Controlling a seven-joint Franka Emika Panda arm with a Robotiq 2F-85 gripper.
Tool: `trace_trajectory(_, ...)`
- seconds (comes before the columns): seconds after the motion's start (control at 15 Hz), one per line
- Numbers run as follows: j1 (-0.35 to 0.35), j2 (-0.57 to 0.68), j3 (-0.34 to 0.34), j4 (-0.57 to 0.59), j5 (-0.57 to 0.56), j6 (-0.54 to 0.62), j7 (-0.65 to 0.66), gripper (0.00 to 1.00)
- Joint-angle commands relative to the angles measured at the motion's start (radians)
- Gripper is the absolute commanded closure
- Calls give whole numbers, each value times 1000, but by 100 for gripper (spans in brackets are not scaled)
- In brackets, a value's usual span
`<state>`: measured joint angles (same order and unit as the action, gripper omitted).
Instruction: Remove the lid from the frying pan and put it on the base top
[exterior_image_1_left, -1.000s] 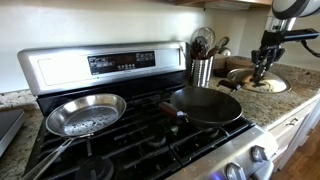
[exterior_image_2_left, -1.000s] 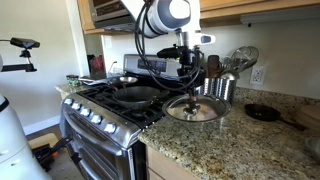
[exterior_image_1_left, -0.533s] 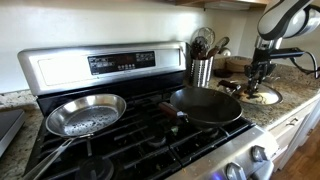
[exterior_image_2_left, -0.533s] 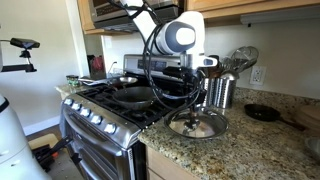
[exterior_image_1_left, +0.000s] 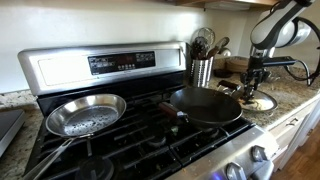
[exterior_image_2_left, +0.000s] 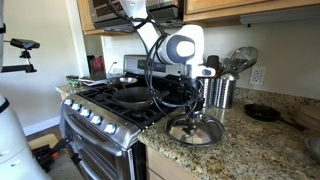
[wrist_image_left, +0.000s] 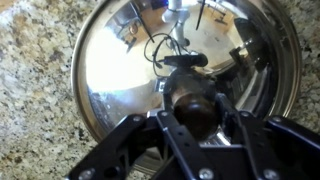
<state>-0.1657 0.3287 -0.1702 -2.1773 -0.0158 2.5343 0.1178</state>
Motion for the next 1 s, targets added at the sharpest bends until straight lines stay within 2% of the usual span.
trace_trajectory(0.0, 27, -65, -15, -34, -29, 41, 26, 23)
trace_trajectory(0.2, 43, -123, -17, -56, -49, 53, 42, 5)
trace_trajectory(0.33, 60, -197, -11, -86, -78, 10, 38, 0)
trace_trajectory(0.47, 75, -275, -1, -113, -113, -36, 46, 0)
trace_trajectory(0.6, 79, -357, 24, -130, -104, -136, 27, 0)
trace_trajectory(0.93, 86, -527, 85, -175, -101, -269, 27, 0)
